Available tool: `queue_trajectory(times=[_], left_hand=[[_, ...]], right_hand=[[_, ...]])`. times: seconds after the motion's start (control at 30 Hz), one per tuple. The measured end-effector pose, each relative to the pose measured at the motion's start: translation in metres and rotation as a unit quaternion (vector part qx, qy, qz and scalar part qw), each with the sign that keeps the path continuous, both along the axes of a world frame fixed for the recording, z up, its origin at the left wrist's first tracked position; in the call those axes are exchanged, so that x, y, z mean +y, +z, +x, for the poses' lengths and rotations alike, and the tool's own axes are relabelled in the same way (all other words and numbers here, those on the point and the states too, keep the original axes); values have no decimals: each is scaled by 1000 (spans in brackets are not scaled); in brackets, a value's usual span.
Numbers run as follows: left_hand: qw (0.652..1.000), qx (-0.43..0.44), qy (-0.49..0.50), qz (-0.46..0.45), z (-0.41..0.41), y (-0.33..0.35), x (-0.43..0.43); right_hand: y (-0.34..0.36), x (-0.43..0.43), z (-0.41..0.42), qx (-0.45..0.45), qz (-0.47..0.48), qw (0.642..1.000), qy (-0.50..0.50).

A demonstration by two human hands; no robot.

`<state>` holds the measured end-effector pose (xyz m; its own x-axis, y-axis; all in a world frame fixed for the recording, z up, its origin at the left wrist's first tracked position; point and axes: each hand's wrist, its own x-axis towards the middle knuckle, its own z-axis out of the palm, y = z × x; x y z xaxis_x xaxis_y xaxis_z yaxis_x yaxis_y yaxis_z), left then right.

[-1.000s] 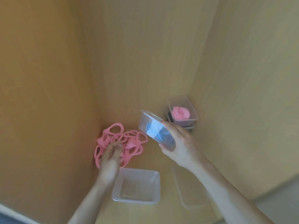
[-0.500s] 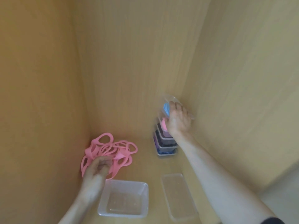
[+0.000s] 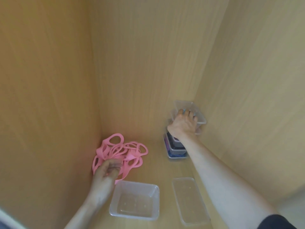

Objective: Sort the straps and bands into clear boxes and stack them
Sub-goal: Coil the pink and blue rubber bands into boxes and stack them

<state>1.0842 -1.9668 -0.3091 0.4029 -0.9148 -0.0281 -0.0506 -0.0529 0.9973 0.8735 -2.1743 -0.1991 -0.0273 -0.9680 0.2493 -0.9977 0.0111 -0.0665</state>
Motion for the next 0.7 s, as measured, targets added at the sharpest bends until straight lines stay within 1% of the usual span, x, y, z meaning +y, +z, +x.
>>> queue_trajectory(times=[0.1, 0.23, 0.3, 0.37, 0.43, 0.5, 0.53, 0.6, 0.7], left_hand=[[1000, -3, -2, 9, 2, -3, 1], [1000, 0, 2, 20, 7, -6, 2], [1000, -1, 6, 26, 9, -8, 3], [999, 2, 9, 32, 10, -13, 3], [999, 6, 14, 39, 12, -19, 4], [999, 12, 17, 47, 13, -26, 6], [998, 14, 19, 51, 14, -29, 7], [998, 12, 25, 64, 15, -35, 8], [996, 8, 31, 82, 13, -40, 8]], right_hand=[[2, -3, 2, -5, 13, 1000, -3], [3, 1, 2, -52, 3, 998, 18], [3, 11, 3, -56, -34, 997, 29], [1, 27, 4, -66, -91, 993, 46], [-5, 47, 7, -94, -156, 979, 88], [-17, 67, 11, -127, -200, 960, 148], [-25, 76, 13, -144, -205, 952, 176], [-43, 89, 17, -168, -187, 943, 216], [-72, 99, 18, -181, -118, 943, 251]])
